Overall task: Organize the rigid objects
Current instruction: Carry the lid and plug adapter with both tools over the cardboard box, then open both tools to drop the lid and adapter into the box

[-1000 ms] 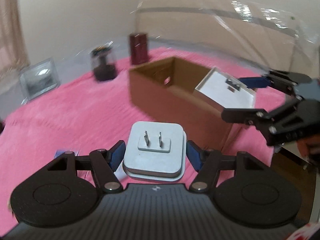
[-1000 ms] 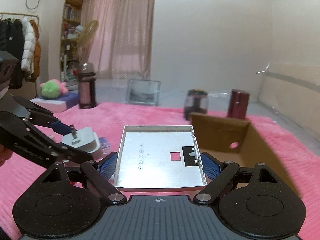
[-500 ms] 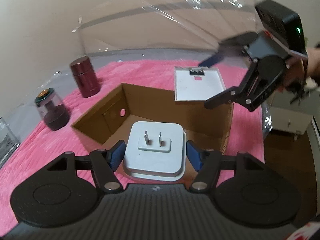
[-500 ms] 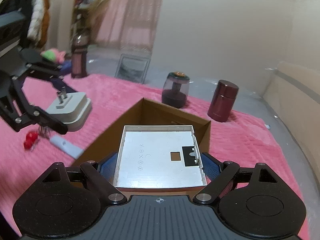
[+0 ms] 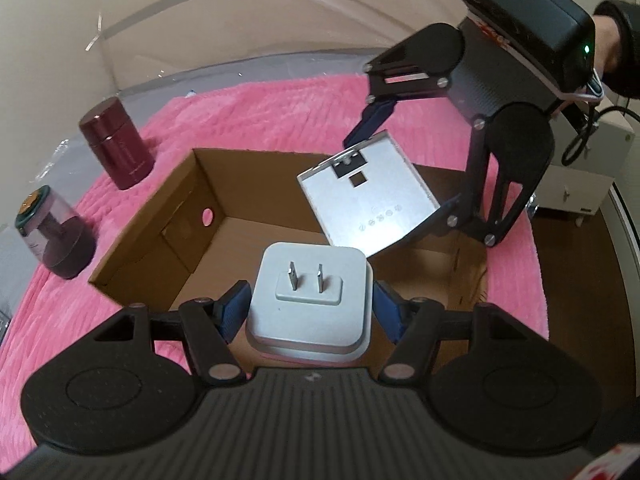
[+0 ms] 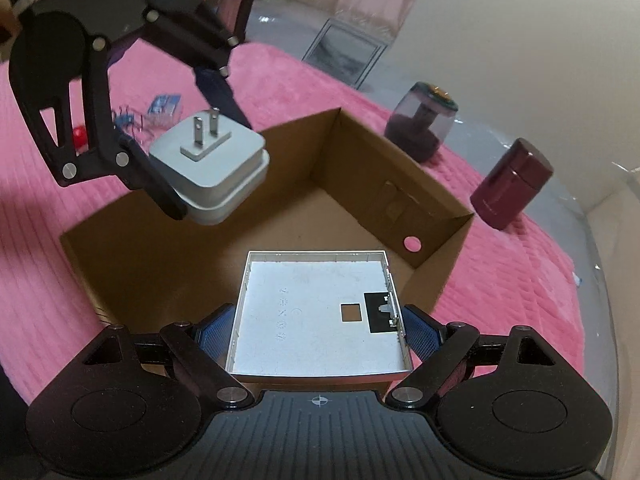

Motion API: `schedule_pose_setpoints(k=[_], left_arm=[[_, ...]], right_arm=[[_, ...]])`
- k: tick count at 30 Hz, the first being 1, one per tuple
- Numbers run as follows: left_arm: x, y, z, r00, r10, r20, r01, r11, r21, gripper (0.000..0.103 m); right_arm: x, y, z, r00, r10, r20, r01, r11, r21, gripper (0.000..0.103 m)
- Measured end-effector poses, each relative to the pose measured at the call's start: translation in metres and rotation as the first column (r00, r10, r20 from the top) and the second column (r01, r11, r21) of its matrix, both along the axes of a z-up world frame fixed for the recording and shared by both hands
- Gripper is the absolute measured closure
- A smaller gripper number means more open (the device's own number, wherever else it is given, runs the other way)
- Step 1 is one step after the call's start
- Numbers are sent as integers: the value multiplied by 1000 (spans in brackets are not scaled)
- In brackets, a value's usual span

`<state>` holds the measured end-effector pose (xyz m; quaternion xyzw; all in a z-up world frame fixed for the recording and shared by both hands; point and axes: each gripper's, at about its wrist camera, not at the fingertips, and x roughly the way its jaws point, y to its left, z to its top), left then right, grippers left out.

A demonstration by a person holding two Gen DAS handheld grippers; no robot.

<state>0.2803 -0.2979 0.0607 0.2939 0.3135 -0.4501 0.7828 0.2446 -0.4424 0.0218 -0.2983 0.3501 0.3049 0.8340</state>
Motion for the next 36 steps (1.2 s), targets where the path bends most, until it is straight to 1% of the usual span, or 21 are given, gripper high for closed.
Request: schedule_pose_setpoints(k=[5,8,12,18,23,26,28,30,32,36], left_arm=[[8,-12,-12,999,-29,-26,30,998,48,41],[10,-18,-22,998,-48,-43,51,996,76,41],[13,-23,-35,995,-71,-70,78,990,114,41],[20,-33,-52,989,-93,-114,111,981,159,41],[25,-40,-63,982,-104,-157,134,972,193,41],[28,-45,-69,974,-115,-194,156,965,211,41],[27,-47,-74,970,-122,-208,169,960,225,41],[27,-47,-78,967,-130,-221,184,952,244,41],[28,-47,-84,962,-137,-236,198,945,259,41],[31,-49,-91,958,-137,-253,207,938,277,41]], right_arm=[[17,6,-14,997,59,-47,-63,995,-79,18],[26,10,-22,992,89,-87,-99,990,-105,18],[35,17,-39,981,135,-140,-159,972,-174,18],[51,29,-56,961,183,-209,-228,948,-222,18],[71,29,-68,936,177,-305,-257,935,-244,18],[82,28,-74,923,167,-348,-259,936,-237,18],[89,29,-78,909,161,-384,-262,938,-226,18],[92,34,-85,894,161,-419,-277,932,-232,18],[89,39,-91,891,165,-424,-293,921,-256,18],[97,38,-99,892,149,-426,-283,920,-270,18]])
